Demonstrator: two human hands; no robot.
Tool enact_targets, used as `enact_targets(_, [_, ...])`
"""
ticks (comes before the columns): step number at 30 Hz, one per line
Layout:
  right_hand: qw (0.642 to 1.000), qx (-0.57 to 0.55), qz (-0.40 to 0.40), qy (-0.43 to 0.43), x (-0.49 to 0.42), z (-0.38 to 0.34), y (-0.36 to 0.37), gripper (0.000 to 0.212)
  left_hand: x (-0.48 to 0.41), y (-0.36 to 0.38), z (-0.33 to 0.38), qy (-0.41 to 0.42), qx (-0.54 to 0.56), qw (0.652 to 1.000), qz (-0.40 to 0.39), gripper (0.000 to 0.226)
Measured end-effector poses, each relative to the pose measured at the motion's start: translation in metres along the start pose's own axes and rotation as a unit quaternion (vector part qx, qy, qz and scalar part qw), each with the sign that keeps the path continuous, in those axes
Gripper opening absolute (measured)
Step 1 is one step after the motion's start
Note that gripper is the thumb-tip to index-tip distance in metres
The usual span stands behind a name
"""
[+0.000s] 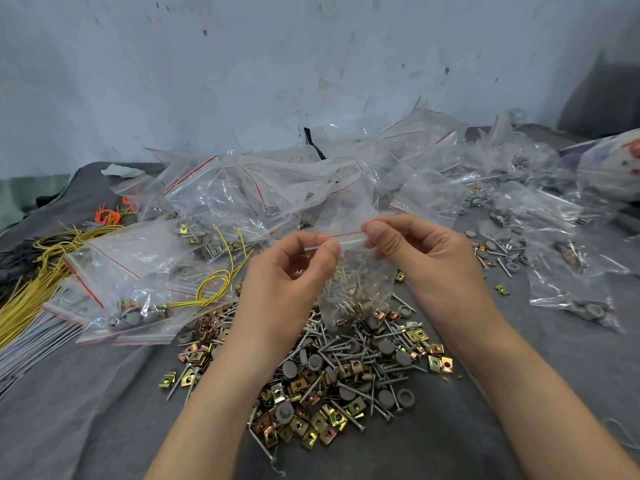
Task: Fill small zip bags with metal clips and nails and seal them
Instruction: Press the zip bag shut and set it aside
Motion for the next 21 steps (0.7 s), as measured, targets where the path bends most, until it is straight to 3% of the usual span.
enact_targets(13, [0.999, 0.008, -0.028, -0.018, 0.001, 0.002, 0.003, 0.016, 0.003, -0.001, 0.004, -0.012, -0.002, 1.000, 0.006, 0.009])
enact_targets(21, [0.998, 0.028, -0.045, -0.022, 0.002, 0.003, 0.007, 0.018, 0.004, -0.008, 0.016, 0.076, -0.135, 0.988, -0.018, 0.006])
Point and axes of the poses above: each hand's wrist, its own x-axis away from the middle knuckle, its own y-axis out of the palm, z = x × y, the point moved 3 cm from there along -x, towards the middle knuckle
